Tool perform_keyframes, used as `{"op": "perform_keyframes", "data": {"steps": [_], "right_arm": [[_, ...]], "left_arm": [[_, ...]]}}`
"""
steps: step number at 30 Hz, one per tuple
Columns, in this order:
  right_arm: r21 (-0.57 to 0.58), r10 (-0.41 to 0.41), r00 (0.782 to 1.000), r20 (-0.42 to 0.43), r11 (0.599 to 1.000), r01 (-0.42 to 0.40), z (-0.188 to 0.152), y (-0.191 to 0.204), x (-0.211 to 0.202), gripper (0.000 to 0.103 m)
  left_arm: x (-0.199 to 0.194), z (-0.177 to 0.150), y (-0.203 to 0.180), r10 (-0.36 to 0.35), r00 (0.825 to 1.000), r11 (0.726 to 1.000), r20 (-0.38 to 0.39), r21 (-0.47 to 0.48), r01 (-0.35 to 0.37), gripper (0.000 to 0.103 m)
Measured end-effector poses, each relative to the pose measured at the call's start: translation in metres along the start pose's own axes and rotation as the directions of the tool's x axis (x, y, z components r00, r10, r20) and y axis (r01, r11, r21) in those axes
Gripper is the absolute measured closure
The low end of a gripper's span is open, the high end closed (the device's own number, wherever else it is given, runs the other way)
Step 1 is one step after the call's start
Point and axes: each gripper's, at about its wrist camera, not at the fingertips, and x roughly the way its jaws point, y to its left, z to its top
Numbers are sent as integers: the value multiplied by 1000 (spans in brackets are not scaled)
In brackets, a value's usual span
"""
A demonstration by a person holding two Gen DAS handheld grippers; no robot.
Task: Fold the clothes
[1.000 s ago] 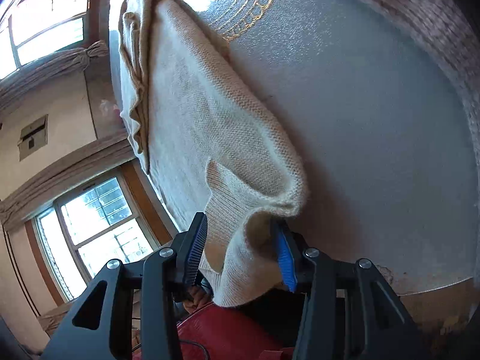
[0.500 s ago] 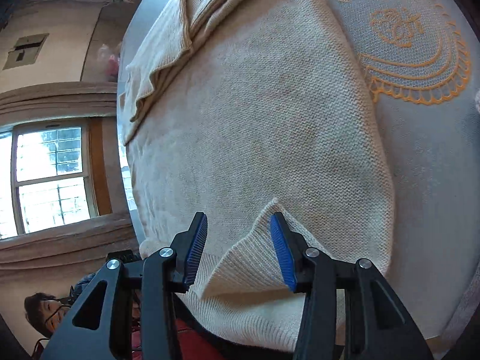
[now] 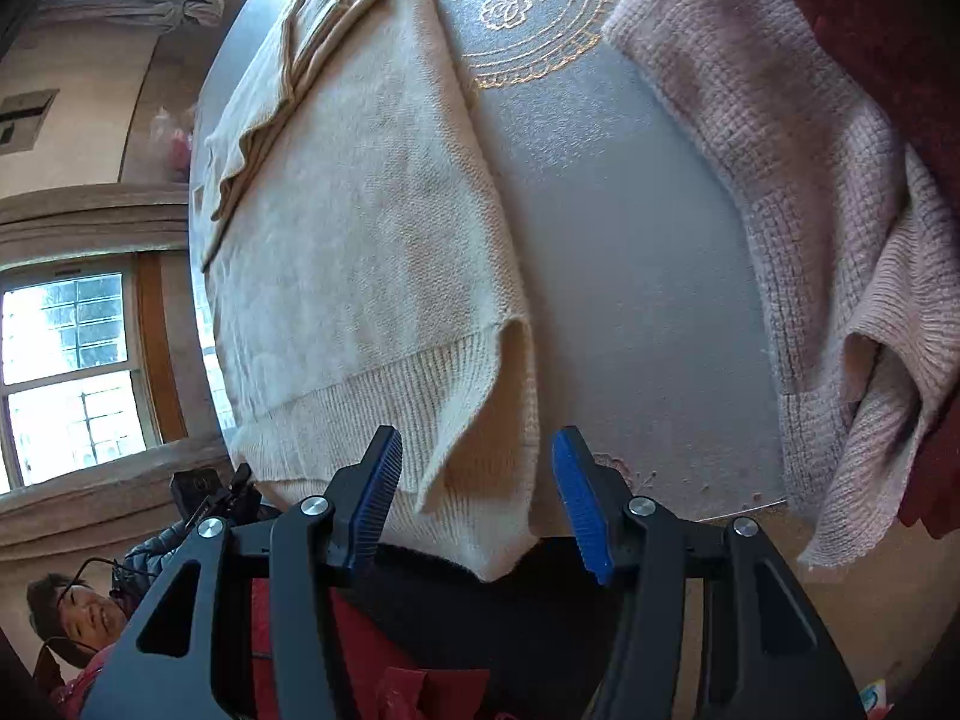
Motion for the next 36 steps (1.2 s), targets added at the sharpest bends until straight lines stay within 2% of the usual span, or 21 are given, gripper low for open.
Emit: {"op": "perform_keyframes", "data": {"steps": [2, 3, 5, 7, 10, 12, 14, 16, 19, 22, 24, 29, 30, 36], "right_arm": [[20, 0, 1000, 0, 1000, 0, -1, -13, 8, 47], [38, 31, 999, -11, 999, -31, -2, -18, 13, 45], [49, 108, 994, 24, 993, -109, -6, -20, 14, 44], [46, 152, 988, -1, 987, -152, -9, -20, 20, 46], [38, 183, 982, -41, 983, -182, -14, -16, 34, 62], [16, 179, 983, -33, 984, -178, -17, -12, 40, 78], [-10, 145, 989, -31, 989, -146, -18, -8, 41, 89], [-22, 128, 991, -33, 991, -129, -17, -7, 41, 94], [-7, 158, 986, -50, 987, -159, -16, -5, 43, 95], [40, 257, 965, -54, 966, -255, -10, -9, 40, 95], [58, 316, 948, -39, 948, -313, -4, -13, 32, 95], [23, 395, 919, 0, 918, -395, 17, 14, 16, 95], [15, 407, 914, 6, 913, -407, 26, 12, 6, 95], [-7, 478, 878, 24, 878, -478, 61, 47, 0, 95]], "left_arm": [[0, -1, 1, 2, 1000, 1000, -2, -3, -2, 96], [0, -2, 3, 1, 1000, 1000, -3, -9, -1, 96], [-1, -3, 5, -1, 1000, 1000, 1, -14, 1, 96], [0, -3, 6, 0, 1000, 1000, 3, -20, 0, 96], [0, -3, 8, 6, 1000, 1000, 6, -24, -5, 96], [-1, -3, 10, 5, 1000, 1000, 6, -28, -5, 96], [-1, -4, 11, 6, 1000, 1000, 8, -29, -6, 96], [0, -4, 11, 3, 1000, 1000, 8, -30, -2, 96], [0, -4, 13, -24, 1000, 999, 8, -41, 25, 96], [-3, 2, 13, -118, 993, 990, 20, -74, 119, 96], [-4, 10, 4, -151, 988, 986, 32, -62, 153, 96], [-2, 31, -24, -192, 980, 981, 49, -9, 192, 96], [-2, 35, -28, -201, 978, 979, 55, -9, 202, 96], [-3, 67, -41, -269, 956, 962, 115, -19, 273, 96]]}}
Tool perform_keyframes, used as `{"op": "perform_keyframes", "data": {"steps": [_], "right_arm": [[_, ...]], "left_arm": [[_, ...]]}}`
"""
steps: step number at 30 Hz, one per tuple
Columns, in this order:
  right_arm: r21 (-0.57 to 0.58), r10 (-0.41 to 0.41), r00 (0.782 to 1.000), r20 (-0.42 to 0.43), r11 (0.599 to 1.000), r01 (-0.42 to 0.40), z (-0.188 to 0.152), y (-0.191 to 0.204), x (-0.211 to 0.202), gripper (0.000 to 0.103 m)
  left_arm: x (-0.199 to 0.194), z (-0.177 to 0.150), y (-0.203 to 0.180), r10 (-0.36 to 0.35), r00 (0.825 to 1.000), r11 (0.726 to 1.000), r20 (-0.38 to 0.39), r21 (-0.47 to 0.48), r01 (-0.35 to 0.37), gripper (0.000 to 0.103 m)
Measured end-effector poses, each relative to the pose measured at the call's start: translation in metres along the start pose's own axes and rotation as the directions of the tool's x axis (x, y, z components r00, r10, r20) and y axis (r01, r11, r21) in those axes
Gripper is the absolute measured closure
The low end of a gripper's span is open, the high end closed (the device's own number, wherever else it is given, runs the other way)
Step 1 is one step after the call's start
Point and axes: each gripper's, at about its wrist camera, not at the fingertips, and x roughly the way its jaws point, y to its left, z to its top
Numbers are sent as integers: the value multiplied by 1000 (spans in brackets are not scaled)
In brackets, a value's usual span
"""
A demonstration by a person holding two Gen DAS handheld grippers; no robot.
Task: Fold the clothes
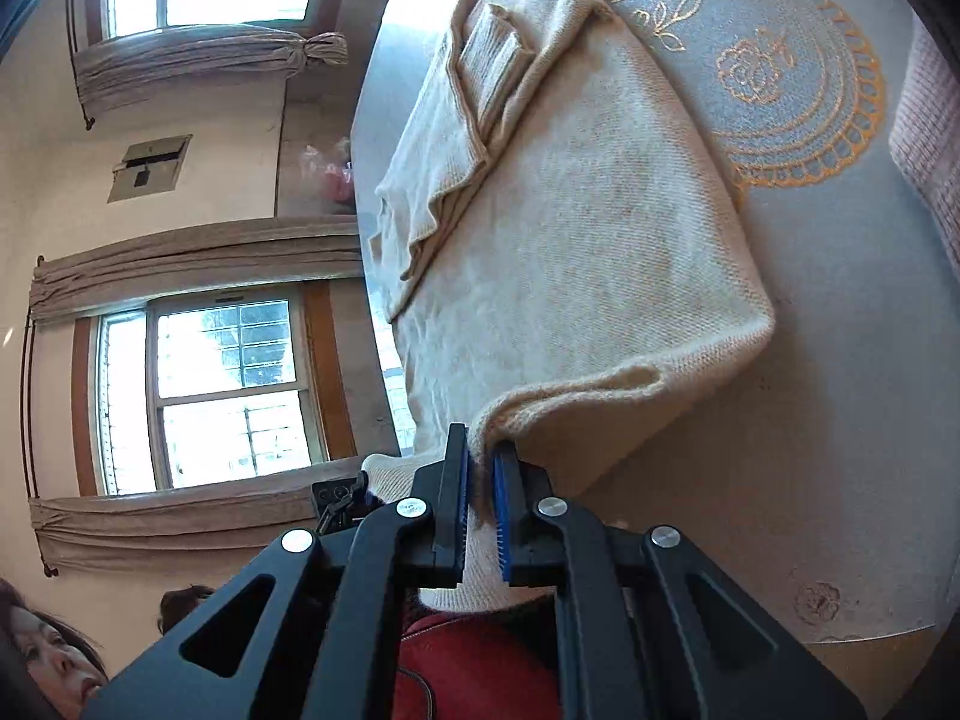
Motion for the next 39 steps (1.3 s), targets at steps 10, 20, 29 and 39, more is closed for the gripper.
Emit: {"op": "perform_keyframes", "data": {"steps": [10, 20, 29, 39], "right_arm": [[-8, 103, 988, 119, 995, -102, 119, 46, 8, 95], [109, 113, 969, 222, 984, -139, 232, 42, 60, 95], [191, 82, 976, 201, 974, -121, 250, 12, 86, 95], [211, 91, 979, 180, 969, -129, 243, -2, 89, 95]], "left_arm": [[30, 110, -38, -71, 994, 997, 88, 47, 67, 96], [107, 226, -33, -38, 990, 999, 137, -21, 41, 99], [107, 221, 8, 74, 997, 990, 27, -120, -70, 86], [92, 202, -42, 605, 780, 660, 162, 446, -604, 64]]}}
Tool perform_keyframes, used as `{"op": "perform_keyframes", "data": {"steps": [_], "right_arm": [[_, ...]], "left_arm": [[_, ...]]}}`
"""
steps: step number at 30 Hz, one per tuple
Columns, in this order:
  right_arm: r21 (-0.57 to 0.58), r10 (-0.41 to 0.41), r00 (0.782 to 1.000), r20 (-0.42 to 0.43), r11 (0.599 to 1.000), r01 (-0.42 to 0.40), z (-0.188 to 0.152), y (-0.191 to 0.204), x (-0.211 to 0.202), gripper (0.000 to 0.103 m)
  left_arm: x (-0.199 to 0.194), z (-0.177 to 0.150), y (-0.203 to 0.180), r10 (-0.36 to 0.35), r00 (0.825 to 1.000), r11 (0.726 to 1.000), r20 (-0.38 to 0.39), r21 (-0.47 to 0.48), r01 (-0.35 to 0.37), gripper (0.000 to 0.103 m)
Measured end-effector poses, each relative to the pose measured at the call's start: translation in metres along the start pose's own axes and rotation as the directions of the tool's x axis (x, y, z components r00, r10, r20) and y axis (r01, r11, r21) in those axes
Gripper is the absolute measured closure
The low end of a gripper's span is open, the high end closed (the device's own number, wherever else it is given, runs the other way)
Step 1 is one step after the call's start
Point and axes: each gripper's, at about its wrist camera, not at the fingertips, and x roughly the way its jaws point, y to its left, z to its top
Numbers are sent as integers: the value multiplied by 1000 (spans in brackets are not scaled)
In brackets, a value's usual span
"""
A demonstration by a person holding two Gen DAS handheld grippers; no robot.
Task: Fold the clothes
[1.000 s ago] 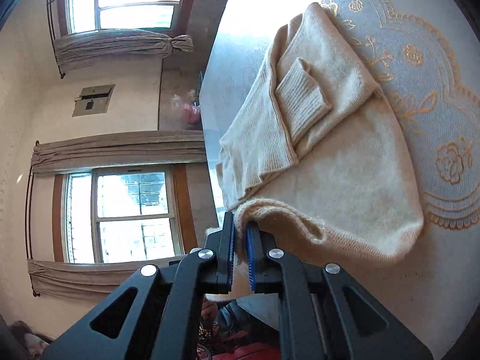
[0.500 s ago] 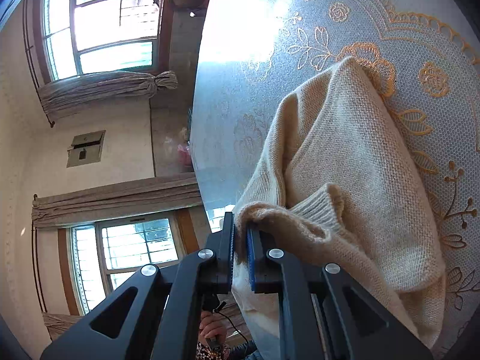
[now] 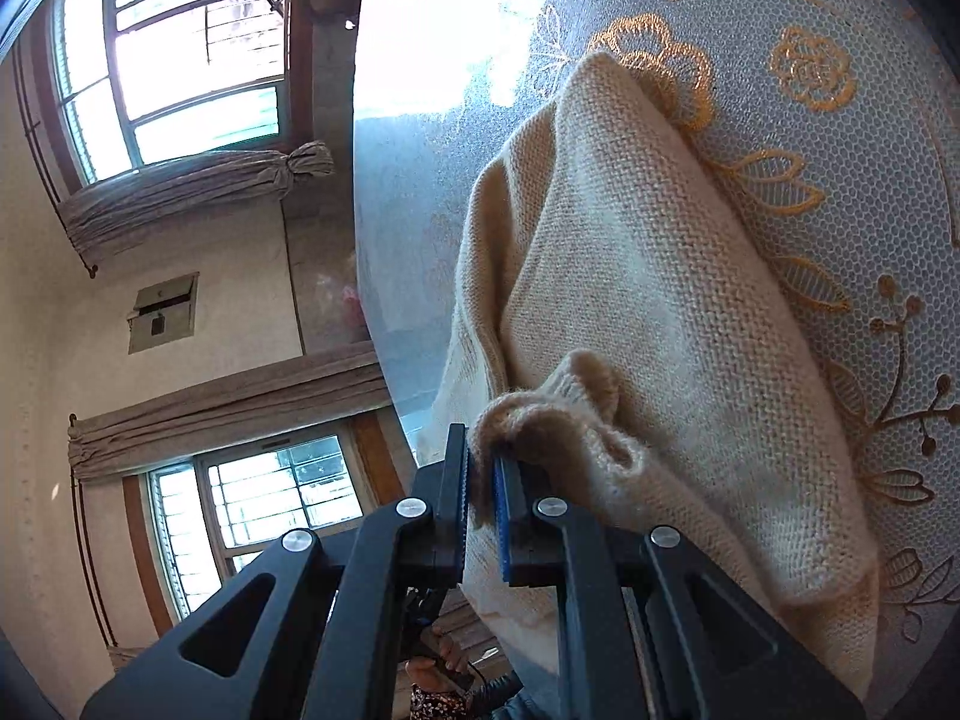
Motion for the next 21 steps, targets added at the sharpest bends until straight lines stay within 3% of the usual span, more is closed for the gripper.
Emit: {"op": "perform_keyframes", "data": {"steps": [1, 2, 4, 7, 8, 14, 19, 21], "right_arm": [[0, 1, 1000, -2, 1000, -1, -1, 0, 0, 95], [-1, 3, 1000, -4, 1000, -3, -1, 1, 1, 95], [0, 3, 1000, -4, 1000, -3, -3, 1, 1, 95], [1, 1, 1000, -3, 1000, -1, -5, 4, 2, 95], [2, 1, 1000, -2, 1000, -1, -6, 3, 1, 95], [15, -4, 1000, 4, 1000, 4, -7, 0, -2, 95], [26, -9, 1000, 6, 1000, 9, -6, -4, -4, 95], [26, -9, 1000, 8, 1000, 9, -5, -4, -3, 95]], "left_arm": [[4, -1, -14, 79, 997, 988, -13, 131, -76, 64], [9, -3, -28, 148, 989, 956, -19, 260, -138, 64], [21, -8, -51, 237, 971, 868, -12, 452, -206, 65], [38, -13, -72, 255, 967, 766, -20, 614, -189, 65], [41, -12, -75, 244, 969, 756, -29, 632, -172, 65], [47, 11, -79, 127, 988, 794, -90, 605, -47, 65], [55, 20, -75, 68, 982, 814, -178, 579, 49, 65], [69, 19, -70, 104, 967, 819, -231, 571, 48, 65]]}}
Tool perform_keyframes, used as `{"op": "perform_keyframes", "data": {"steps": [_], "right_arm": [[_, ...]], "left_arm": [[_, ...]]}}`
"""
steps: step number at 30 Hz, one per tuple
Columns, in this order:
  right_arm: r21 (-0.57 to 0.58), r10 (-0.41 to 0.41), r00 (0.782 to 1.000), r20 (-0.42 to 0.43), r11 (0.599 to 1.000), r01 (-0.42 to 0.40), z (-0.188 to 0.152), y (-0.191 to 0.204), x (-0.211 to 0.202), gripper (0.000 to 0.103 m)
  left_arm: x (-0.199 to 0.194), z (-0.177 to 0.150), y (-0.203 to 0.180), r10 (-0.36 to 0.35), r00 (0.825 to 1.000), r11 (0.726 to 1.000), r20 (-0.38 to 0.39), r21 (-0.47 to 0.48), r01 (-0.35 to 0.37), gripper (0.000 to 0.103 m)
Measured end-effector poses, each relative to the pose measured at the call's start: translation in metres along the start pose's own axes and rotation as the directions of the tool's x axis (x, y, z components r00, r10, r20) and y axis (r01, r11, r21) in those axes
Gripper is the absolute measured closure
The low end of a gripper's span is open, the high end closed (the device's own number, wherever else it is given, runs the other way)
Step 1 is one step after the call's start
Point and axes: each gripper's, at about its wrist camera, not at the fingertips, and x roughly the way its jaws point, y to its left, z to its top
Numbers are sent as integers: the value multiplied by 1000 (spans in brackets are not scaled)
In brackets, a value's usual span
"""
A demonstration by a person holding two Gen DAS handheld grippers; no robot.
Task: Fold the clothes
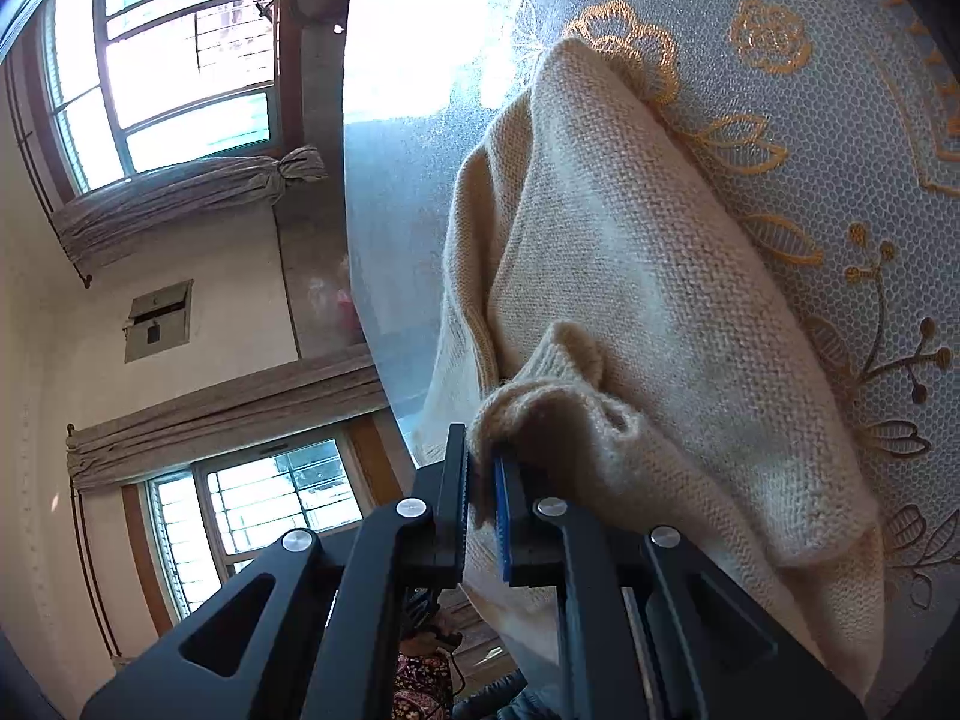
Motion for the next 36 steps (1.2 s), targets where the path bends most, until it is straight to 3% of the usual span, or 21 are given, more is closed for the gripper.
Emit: {"op": "perform_keyframes", "data": {"steps": [3, 8, 9, 10, 11, 13, 16, 21, 25, 31, 32, 34, 36], "right_arm": [[-2, 3, 1000, 1, 1000, -3, 2, 1, 1, 95], [-10, -3, 1000, -1, 1000, 3, 3, 3, 4, 95], [-11, -1, 1000, 2, 1000, 1, 3, 3, 4, 95], [-14, 1, 1000, 3, 1000, -1, 3, 3, 4, 95], [-15, 1, 1000, 4, 1000, -1, 3, 3, 4, 95], [-16, 4, 1000, 4, 1000, -4, 2, 2, 3, 95], [-11, 20, 1000, 0, 1000, -20, -3, 1, 1, 95], [-43, 68, 998, 8, 997, -67, -12, 17, -10, 95], [-34, 90, 995, 36, 996, -88, 2, 21, -6, 95], [45, 78, 994, 71, 996, -81, 20, -2, 13, 95], [65, 82, 993, 81, 994, -87, 21, -8, 15, 91], [121, 118, 988, 98, 984, -129, 23, -21, 13, 89], [155, 192, 974, 120, 965, -210, 23, -28, 5, 80]], "left_arm": [[7, 3, 3, 7, 1000, 1000, 6, -31, -7, 65], [9, 2, 15, -59, 996, 987, 66, -148, 69, 65], [9, 0, 14, -68, 994, 985, 83, -154, 80, 70], [8, -2, 13, -89, 991, 981, 102, -165, 105, 90], [7, -4, 12, -100, 988, 977, 120, -174, 120, 97], [5, -8, 8, -100, 983, 974, 156, -188, 129, 97], [-4, -15, 2, -110, 967, 965, 230, -207, 159, 97], [-33, -26, 4, -140, 923, 942, 359, -240, 236, 97], [-28, -8, 18, -114, 928, 933, 354, -283, 223, 97], [9, 9, 33, -90, 952, 908, 293, -369, 200, 96], [16, 9, 35, -88, 959, 899, 270, -394, 194, 96], [25, 4, 39, -105, 966, 877, 237, -437, 203, 95], [24, -5, 42, -124, 960, 853, 250, -467, 232, 93]]}}
